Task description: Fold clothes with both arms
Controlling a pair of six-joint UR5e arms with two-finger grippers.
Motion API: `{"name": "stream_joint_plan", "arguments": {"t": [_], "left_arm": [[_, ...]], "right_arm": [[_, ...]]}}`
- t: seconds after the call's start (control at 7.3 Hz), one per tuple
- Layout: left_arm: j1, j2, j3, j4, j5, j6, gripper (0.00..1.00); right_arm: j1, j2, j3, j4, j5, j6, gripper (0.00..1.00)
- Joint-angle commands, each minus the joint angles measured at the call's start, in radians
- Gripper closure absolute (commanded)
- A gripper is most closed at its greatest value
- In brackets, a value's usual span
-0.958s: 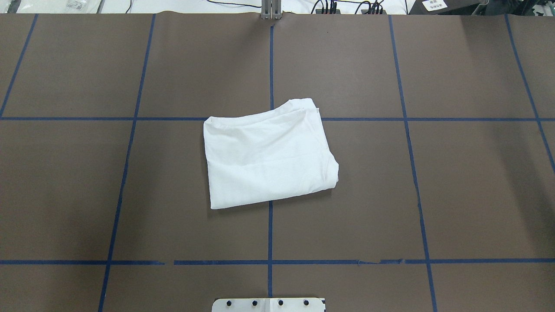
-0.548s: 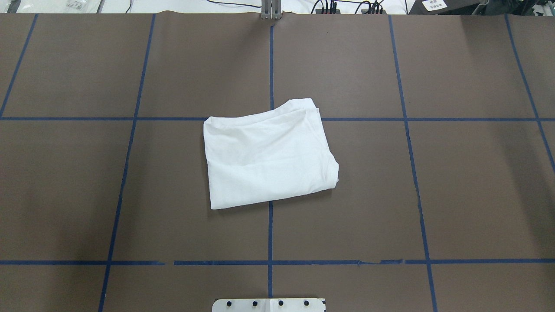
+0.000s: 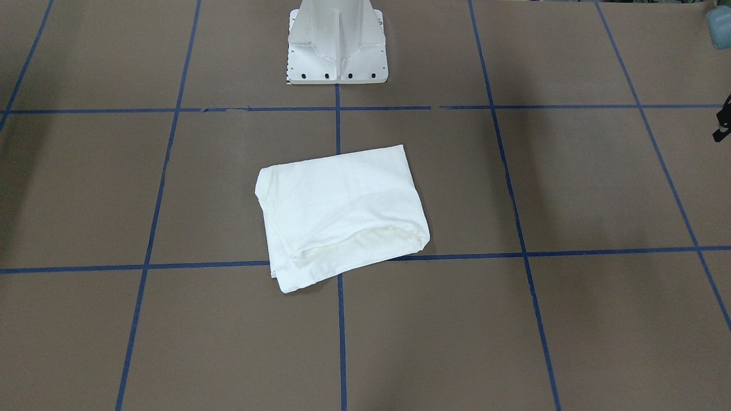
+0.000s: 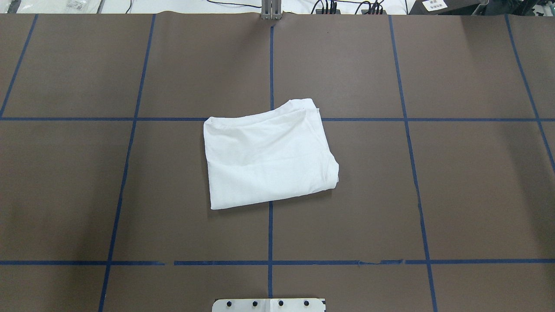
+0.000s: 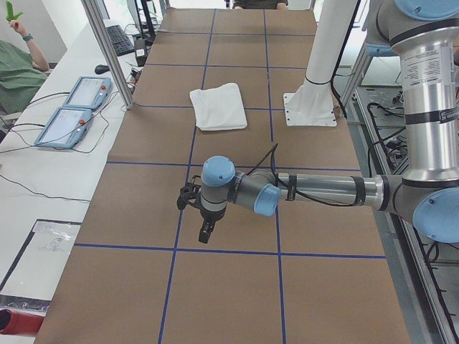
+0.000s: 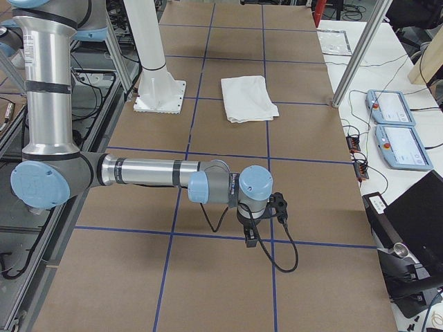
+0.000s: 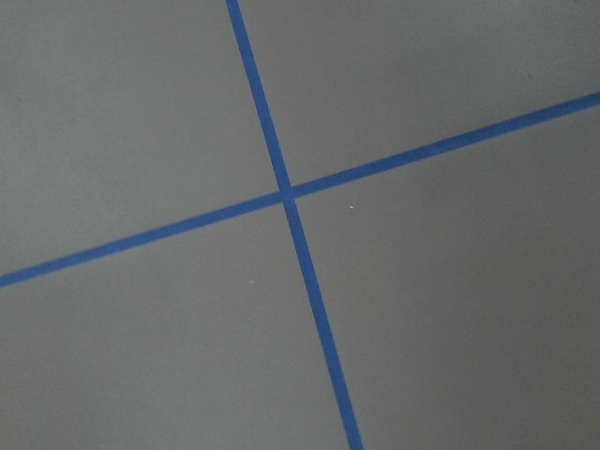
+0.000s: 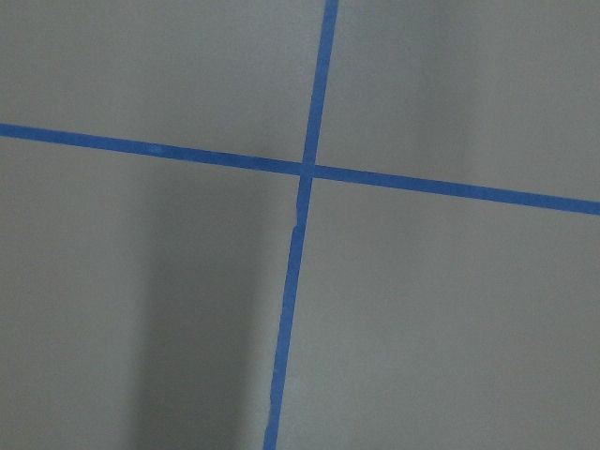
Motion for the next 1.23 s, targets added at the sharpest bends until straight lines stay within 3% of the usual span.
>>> {"name": "stream_joint_plan", "arguments": {"t": [0.0,0.27,0.41,1.1], "left_arm": [[-0.052,0.000,-0.013,0.071,-0.019,0.109,0.00],[-0.106,-0.003,-0.010,0.104,-0.001,0.165,0.00],[-0.114,-0.006,-0.008,0.104,0.040,0.165,0.00],[-0.115,0.002,-0.008,0.104,0.044,0.156,0.00]], "right_arm": [[0.029,-0.011,0.088,-0.115,0.022,0.056,0.00],[0.027,-0.015,0.096,-0.106,0.022,0.148,0.00],[0.027,-0.015,0.095,-0.106,0.022,0.150,0.00],[0.023,-0.025,0.067,-0.101,0.010,0.138,0.00]]}}
